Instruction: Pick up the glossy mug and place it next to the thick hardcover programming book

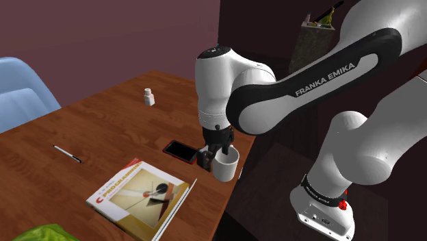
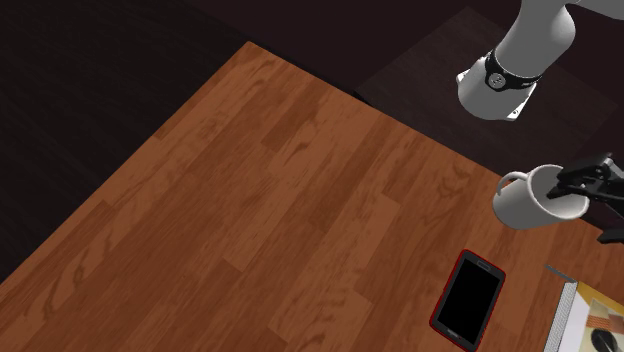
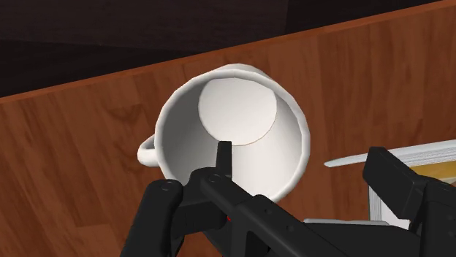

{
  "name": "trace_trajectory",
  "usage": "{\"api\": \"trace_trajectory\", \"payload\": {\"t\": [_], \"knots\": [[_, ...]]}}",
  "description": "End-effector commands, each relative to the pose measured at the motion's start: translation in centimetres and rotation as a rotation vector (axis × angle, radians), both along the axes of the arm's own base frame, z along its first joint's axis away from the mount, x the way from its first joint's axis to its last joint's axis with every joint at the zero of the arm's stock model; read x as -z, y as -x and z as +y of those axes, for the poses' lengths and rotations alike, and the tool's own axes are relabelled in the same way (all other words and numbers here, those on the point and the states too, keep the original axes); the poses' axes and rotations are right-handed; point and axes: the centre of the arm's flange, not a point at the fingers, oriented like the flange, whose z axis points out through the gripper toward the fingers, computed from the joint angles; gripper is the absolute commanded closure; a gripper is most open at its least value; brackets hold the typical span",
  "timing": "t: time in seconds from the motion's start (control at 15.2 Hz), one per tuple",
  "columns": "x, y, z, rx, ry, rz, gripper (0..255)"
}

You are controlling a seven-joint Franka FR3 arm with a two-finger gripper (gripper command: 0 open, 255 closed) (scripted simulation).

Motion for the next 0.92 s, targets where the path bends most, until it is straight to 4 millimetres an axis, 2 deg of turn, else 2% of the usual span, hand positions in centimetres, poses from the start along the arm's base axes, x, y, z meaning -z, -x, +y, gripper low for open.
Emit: {"api": "trace_trajectory", "payload": {"t": [0.0,0.07,0.33,0.86], "knots": [[0.0,0.0,0.0,0.0,0.0,0.0,0],[0.0,0.0,0.0,0.0,0.0,0.0,0],[-5.0,-0.3,0.3,0.0,0.0,0.0,0],[-5.0,-0.3,0.3,0.0,0.0,0.0,0]]}}
